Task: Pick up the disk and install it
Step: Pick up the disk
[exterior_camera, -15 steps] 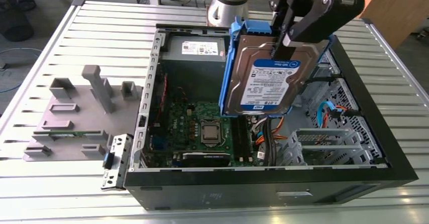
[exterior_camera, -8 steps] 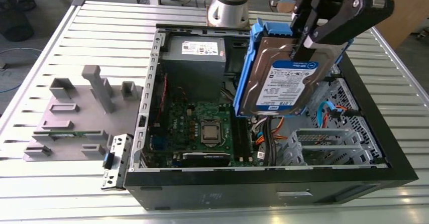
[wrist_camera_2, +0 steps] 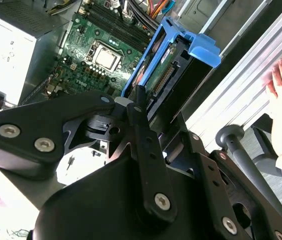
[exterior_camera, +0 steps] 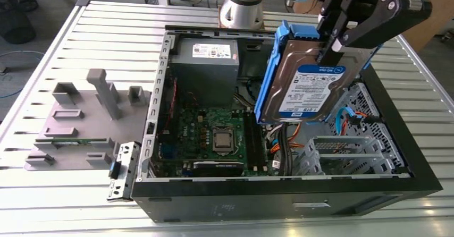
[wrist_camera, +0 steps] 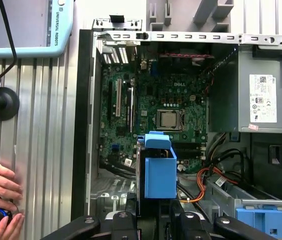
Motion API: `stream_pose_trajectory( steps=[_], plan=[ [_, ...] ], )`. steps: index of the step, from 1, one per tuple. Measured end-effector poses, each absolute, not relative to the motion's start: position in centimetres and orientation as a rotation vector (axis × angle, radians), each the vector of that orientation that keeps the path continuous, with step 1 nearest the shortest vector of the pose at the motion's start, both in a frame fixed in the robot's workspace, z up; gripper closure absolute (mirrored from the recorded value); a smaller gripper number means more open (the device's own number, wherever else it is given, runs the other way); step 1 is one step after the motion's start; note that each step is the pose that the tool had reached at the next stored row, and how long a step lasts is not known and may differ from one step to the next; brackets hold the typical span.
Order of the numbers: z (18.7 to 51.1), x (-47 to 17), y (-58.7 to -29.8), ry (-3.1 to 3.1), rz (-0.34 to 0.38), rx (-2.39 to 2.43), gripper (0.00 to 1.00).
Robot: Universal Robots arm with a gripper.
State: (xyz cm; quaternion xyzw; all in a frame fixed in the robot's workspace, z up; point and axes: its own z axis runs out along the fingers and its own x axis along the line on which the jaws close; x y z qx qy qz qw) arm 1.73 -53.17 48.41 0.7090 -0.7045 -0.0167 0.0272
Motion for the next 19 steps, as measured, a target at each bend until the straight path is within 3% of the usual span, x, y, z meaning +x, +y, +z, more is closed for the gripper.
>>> stream_pose_trajectory(
  steps=[19],
  plan=[
    [48.4,1.7,-55.1,-2.185,-0.076,2.201,0.65]
  ],
)
